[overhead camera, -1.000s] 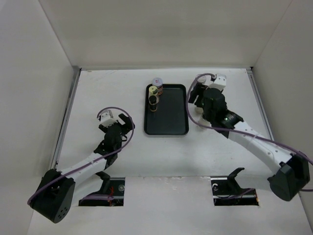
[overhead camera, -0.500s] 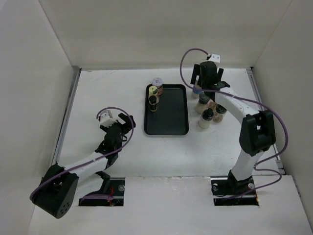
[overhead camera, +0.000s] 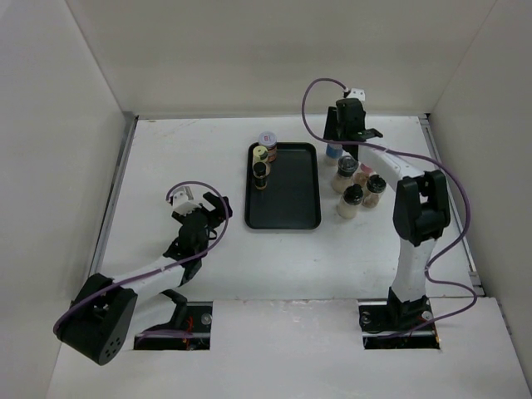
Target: Organize the condiment bottles
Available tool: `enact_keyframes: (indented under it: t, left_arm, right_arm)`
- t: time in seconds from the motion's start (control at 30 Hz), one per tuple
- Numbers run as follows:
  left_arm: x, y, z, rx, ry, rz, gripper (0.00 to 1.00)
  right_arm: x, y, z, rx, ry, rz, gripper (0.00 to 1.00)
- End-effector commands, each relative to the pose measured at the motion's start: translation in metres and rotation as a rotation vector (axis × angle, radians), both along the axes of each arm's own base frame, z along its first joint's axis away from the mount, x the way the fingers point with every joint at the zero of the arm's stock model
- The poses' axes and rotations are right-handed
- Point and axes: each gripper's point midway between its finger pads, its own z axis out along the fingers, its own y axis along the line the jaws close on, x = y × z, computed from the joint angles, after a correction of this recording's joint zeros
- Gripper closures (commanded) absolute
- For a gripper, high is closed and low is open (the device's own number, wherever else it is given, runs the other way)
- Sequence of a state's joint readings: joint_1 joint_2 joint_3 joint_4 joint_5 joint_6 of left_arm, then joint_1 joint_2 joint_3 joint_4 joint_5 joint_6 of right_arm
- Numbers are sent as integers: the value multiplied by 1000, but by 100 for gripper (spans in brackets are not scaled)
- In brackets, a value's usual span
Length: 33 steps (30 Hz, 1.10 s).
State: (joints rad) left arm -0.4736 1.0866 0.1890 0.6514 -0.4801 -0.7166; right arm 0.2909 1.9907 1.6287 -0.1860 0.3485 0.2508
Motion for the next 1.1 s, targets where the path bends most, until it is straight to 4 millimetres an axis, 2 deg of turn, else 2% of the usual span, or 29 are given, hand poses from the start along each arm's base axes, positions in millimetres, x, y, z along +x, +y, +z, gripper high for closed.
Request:
enact_keyframes:
  t: [0.0, 0.07, 0.13, 0.2, 0.23, 0.27, 0.47, 0.57, 0.67, 0.77, 0.93, 1.07]
  left_arm:
    - [8, -5, 22, -53, -69, -4, 13]
    - [8, -4, 21, -51, -67, 0, 13]
    - [8, -1, 21, -53, -68, 5, 13]
    - [6, 3, 24, -59, -82, 21, 13]
    - [6, 7, 24, -62, -86, 36, 13]
    - [5, 12, 24, -65, -89, 53, 13]
    - [0, 33, 20, -132, -91, 131, 12]
    - [1, 29, 14, -147, -66, 114, 12]
    - [4, 26, 13, -154, -62, 105, 12]
    - [5, 23, 10, -154, -49, 88, 12]
    - [7, 23, 8, -156, -39, 78, 11]
    - [6, 24, 9, -160, -43, 77, 11]
  right_arm:
    - [10, 4, 66, 46, -154, -7, 64]
    - [3, 3, 112, 69, -279, -6, 63]
    - [-13, 20, 154, 98, -375, 40, 60]
    - [-35, 42, 173, 107, -404, 102, 58]
    - [-47, 54, 174, 106, -399, 139, 57]
    - [-59, 65, 171, 105, -390, 169, 57]
    - [-123, 120, 123, 120, -295, 313, 57]
    - [-154, 160, 107, 150, -268, 423, 58]
    - [-180, 206, 100, 176, -259, 535, 58]
    - [-188, 236, 99, 182, -276, 588, 59]
    - [-186, 261, 91, 183, -273, 620, 57]
    - [-187, 276, 62, 127, -220, 644, 54]
